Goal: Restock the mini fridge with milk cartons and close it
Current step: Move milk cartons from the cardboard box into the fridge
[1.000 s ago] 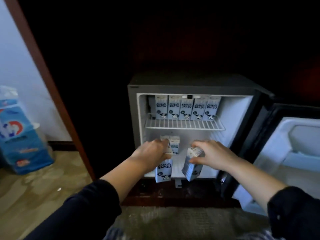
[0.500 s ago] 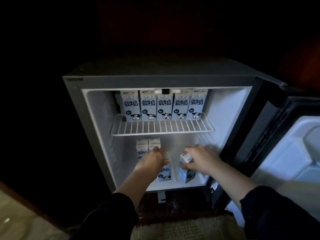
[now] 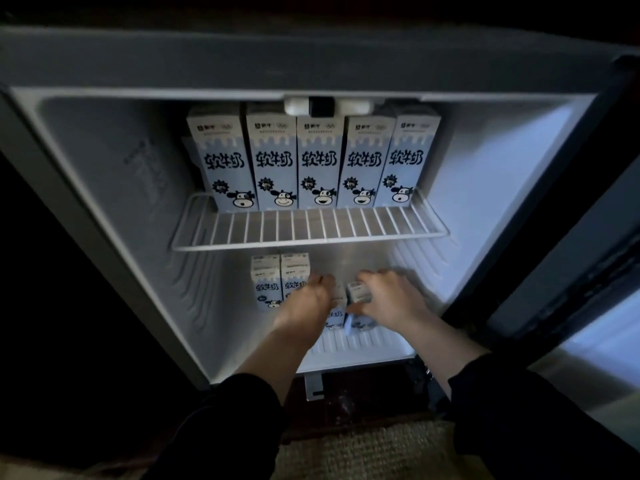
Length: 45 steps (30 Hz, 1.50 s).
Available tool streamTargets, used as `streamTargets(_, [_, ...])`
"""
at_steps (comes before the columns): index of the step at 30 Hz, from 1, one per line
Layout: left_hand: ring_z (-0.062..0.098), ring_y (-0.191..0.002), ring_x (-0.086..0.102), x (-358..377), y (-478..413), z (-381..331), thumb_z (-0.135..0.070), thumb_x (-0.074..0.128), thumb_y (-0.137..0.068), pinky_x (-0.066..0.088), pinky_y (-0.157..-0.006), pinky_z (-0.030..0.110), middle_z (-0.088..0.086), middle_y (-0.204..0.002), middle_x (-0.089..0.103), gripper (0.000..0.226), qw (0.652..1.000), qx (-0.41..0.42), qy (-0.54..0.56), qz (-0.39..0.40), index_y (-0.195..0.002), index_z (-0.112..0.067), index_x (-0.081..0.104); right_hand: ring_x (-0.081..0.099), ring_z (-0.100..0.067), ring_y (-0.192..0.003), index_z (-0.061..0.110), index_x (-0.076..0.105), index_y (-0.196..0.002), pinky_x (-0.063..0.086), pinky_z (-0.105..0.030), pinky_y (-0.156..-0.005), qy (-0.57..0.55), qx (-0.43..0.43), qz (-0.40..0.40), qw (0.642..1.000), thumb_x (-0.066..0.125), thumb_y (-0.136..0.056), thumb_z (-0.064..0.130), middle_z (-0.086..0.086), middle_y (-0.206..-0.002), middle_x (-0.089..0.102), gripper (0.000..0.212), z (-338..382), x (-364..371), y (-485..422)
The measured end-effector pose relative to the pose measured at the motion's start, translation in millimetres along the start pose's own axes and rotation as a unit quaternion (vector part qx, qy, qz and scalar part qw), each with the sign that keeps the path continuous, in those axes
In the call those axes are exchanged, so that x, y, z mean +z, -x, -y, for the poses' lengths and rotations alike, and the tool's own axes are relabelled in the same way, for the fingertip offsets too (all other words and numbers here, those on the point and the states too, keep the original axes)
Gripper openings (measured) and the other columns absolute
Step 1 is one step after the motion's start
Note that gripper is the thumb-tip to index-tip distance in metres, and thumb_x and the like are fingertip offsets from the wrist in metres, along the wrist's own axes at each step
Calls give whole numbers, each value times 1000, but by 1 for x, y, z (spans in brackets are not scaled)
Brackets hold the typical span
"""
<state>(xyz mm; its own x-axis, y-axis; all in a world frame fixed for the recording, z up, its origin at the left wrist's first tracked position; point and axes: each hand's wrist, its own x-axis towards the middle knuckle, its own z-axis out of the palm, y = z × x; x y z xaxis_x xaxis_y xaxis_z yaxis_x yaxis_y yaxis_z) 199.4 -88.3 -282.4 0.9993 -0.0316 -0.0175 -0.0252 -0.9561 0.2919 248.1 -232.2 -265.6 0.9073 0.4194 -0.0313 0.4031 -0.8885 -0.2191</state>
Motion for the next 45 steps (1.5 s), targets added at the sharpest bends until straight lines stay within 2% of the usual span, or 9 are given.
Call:
streamTargets(5, [28, -96, 63, 8, -5, 0, -8, 48, -95, 53, -85, 36, 10, -122, 47, 30, 998, 2, 57, -24, -125, -11, 45, 60, -17, -72, 21, 61, -109, 43, -21, -60, -44, -5, 8, 999, 72, -80, 35, -3, -95, 68, 33, -12, 6, -3])
streamTargets(9, [27, -103, 59, 10, -1, 5, -10, 46, -95, 49, -89, 33, 10, -125, 49, 35, 994, 11, 105, -36, -129, -15, 45, 57, -21, -103, 22, 56, -126, 49, -30, -80, 22, -53, 8, 998, 67, -84, 29, -1, -120, 52, 43, -17, 3, -4])
streamTargets(12, [23, -100, 56, 11, -2, 7, -10, 47, -95, 47, -85, 31, 10, -120, 54, 33, 990, 2, 137, -42, -127, -15, 48, 52, -20, -111, 19, 57, -124, 48, -35, -85, 53, -103, 10, 993, 66, -84, 30, 0, -121, 54, 42, -12, 0, -8])
streamTargets(17, [21, -95, 55, 10, -1, 10, -9, 50, -93, 41, -79, 25, 9, -114, 57, 35, 987, 0, 157, -43, -127, -12, 48, 57, -19, -101, 13, 59, -109, 49, -32, -79, 67, -134, 24, 988, 66, -84, 28, -1, -110, 59, 30, -9, 0, -11])
streamTargets(26, [25, -98, 59, 7, 1, 10, -8, 52, -91, 48, -85, 34, 11, -112, 61, 32, 985, 11, 167, -40, -123, -10, 51, 58, -18, -108, 16, 56, -121, 53, -37, -85, 55, -142, 46, 987, 66, -84, 36, 1, -119, 60, 44, -4, -1, -11])
streamTargets(32, [23, -99, 59, 3, 7, 14, -16, 53, -92, 50, -86, 35, 9, -109, 61, 31, 975, -3, 223, -10, -122, -13, 45, 56, -14, -86, 17, 57, -108, 47, -28, -69, 55, -131, 34, 989, 66, -84, 35, 2, -103, 63, 32, -1, -2, -14])
streamTargets(36, [27, -131, 38, 4, 11, 27, -19, 52, -90, 26, -108, 37, 11, -139, 44, 47, 980, 3, 73, -185, -136, -10, 42, 61, -15, -87, 15, 59, -108, 55, -32, -77, 44, -108, 19, 993, 66, -84, 34, 1, -104, 65, 31, 0, -6, -20])
streamTargets(40, [30, -145, 2, 12, 11, 46, -36, 42, -94, 6, -116, 49, 7, -157, 3, 65, 985, -125, 5, -118, -149, -25, 10, 64, -18, -94, 15, 60, -111, 54, -31, -79, 43, -87, -10, 995, 69, -83, 27, -1, -110, 67, 31, -2, -9, -31])
streamTargets(45, [32, -145, -1, 20, 11, 55, -40, 40, -95, 7, -115, 53, 3, -157, -12, 67, 985, -152, 26, -82, -148, -36, 0, 64, -24, -100, 15, 60, -114, 53, -40, -86, 50, -77, -9, 996, 69, -83, 27, -5, -111, 69, 34, 2, -5, -47])
